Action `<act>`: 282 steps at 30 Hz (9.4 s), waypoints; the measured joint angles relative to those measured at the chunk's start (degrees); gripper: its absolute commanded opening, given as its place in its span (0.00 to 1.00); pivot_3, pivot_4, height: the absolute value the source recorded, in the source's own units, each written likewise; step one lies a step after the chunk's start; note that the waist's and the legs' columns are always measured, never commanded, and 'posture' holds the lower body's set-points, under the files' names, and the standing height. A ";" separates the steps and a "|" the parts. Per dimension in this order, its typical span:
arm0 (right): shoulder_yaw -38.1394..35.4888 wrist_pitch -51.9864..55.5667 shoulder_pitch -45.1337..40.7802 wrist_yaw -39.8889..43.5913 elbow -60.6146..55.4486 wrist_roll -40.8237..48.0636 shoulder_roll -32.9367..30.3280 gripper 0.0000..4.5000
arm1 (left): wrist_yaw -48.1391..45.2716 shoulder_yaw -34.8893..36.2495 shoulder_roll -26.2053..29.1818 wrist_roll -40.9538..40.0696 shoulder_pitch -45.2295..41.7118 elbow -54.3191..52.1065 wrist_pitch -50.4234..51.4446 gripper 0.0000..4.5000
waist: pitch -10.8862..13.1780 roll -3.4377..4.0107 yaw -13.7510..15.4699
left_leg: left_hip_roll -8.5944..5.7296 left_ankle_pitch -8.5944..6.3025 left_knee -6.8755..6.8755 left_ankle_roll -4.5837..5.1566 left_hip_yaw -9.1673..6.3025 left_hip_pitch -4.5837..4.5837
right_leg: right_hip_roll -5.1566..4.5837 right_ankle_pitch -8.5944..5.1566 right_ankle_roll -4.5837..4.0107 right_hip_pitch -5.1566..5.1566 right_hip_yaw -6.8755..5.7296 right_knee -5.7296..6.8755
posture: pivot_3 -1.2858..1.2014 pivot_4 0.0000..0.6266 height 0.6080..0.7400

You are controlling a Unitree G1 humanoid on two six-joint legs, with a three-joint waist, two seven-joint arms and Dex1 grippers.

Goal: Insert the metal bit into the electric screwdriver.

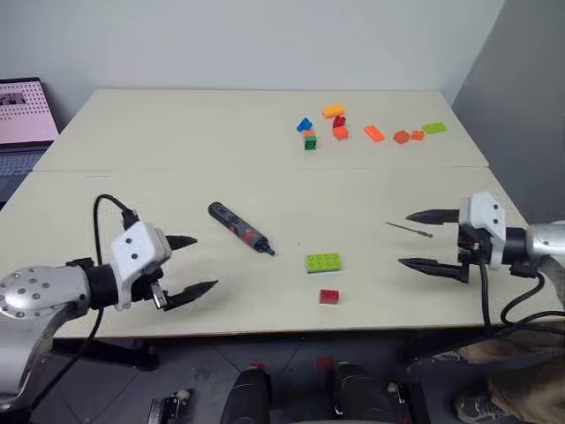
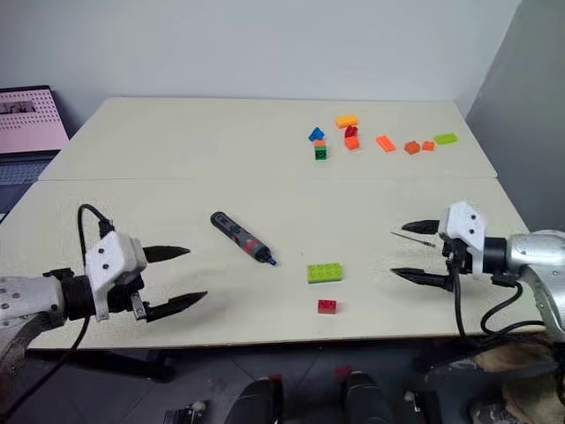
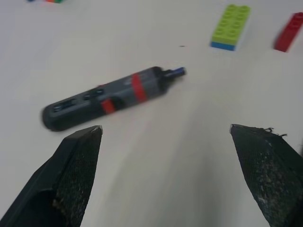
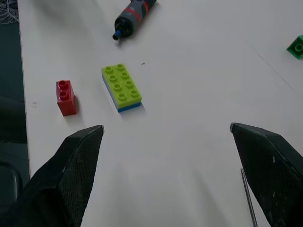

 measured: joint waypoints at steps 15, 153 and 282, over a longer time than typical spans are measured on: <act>22.47 -6.18 -16.57 1.74 16.30 -13.16 18.29 1.00 | -0.81 -13.49 -2.69 1.31 -1.92 -2.91 -3.52 1.00 | 0.01 0.01 -0.03 | 0.02 0.01 0.03 0.00 0.01 0.00 | 0.06 0.00 -0.01 -0.02 0.01 0.10 | 0.52 0.24 1.00; -13.47 1.95 -3.12 -53.04 28.86 -16.48 24.51 0.11 | 3.82 -27.90 -18.75 6.18 -16.02 2.93 -11.55 1.00 | 0.03 -0.01 -0.56 | -0.12 0.05 -0.01 0.09 0.47 0.06 | 0.23 0.06 0.26 -0.19 0.97 0.20 | 0.52 0.24 1.00; -4.05 22.72 -3.26 -23.47 -22.20 18.67 8.06 1.00 | 26.22 -19.19 -48.42 17.02 -40.22 30.67 -18.05 0.37 | 0.29 -0.43 0.10 | -0.18 0.11 0.20 0.18 0.35 -0.06 | 0.23 0.41 0.89 -0.09 0.91 0.17 | 0.52 0.24 1.00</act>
